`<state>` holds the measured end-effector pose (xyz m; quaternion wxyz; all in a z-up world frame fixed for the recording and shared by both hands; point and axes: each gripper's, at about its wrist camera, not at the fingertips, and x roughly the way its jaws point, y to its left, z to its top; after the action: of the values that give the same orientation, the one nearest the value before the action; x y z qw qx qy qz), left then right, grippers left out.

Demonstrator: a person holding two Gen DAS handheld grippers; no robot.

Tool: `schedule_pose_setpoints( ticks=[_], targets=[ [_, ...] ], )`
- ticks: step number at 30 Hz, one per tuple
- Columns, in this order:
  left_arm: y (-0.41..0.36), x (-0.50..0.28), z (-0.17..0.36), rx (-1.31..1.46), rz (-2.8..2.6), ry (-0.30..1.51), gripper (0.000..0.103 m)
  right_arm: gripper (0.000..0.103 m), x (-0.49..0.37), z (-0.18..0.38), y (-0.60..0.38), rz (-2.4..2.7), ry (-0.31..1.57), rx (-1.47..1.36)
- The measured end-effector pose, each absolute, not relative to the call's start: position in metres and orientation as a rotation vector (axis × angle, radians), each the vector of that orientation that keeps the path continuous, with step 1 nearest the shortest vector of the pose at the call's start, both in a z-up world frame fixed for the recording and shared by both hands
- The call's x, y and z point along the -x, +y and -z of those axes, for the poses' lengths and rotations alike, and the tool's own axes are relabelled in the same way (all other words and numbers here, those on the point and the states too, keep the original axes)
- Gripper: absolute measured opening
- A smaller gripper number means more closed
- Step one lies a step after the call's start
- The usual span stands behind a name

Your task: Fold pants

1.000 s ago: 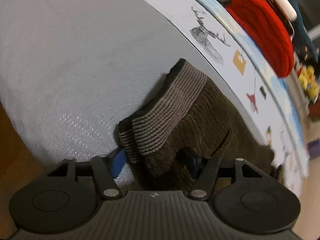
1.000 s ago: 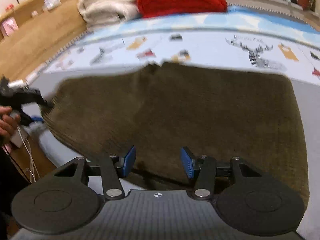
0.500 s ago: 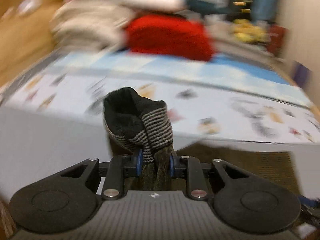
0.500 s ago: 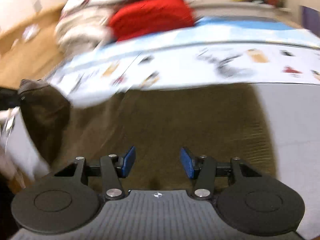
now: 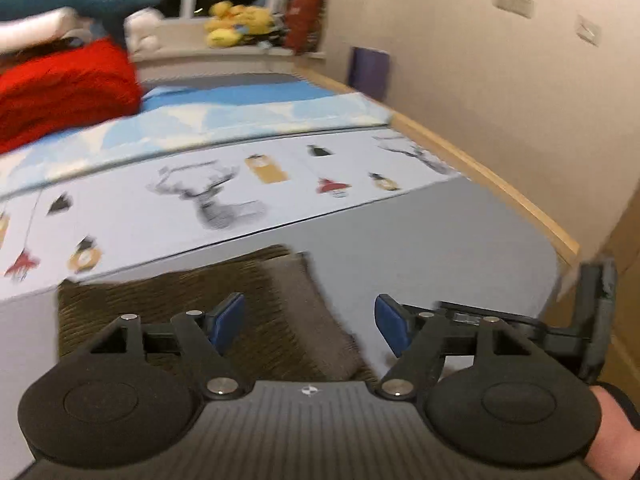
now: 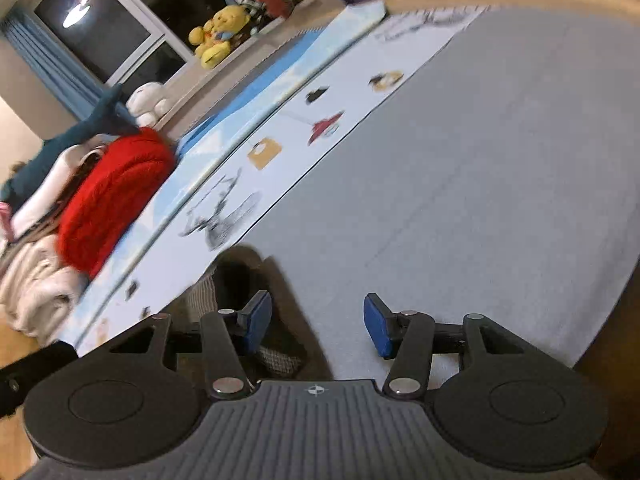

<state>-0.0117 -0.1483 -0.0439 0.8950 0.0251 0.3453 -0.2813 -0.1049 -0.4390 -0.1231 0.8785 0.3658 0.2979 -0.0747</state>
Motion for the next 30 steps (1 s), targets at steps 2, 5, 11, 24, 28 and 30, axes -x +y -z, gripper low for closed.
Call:
schedule_pose_setpoints(
  ticks=[2, 5, 11, 24, 28, 30],
  targets=[
    [-0.123, 0.000, 0.052, -0.080, 0.532, 0.744, 0.070, 0.066, 0.100, 0.127, -0.434, 0.081, 0.652, -0.775],
    [-0.077, -0.006, 0.068, -0.153, 0.486, 0.784, 0.057, 0.071, 0.087, 0.128, -0.423, 0.027, 0.689, -0.763],
    [-0.014, -0.013, 0.141, -0.106, 0.481, 0.946, 0.052, 0.078, 0.058, 0.133, -0.386, 0.028, 0.794, -0.683],
    [-0.010, -0.008, 0.151, -0.145, 0.516, 0.874, 0.052, 0.016, 0.079, 0.107, -0.366, 0.119, 0.714, -0.464],
    [-0.013, -0.007, 0.149, -0.179, 0.518, 0.861, 0.052, 0.020, 0.076, 0.115, -0.376, 0.112, 0.742, -0.497],
    [-0.011, -0.010, 0.149, -0.161, 0.517, 0.870, 0.052, 0.026, 0.078, 0.112, -0.375, 0.104, 0.738, -0.482]
  ],
)
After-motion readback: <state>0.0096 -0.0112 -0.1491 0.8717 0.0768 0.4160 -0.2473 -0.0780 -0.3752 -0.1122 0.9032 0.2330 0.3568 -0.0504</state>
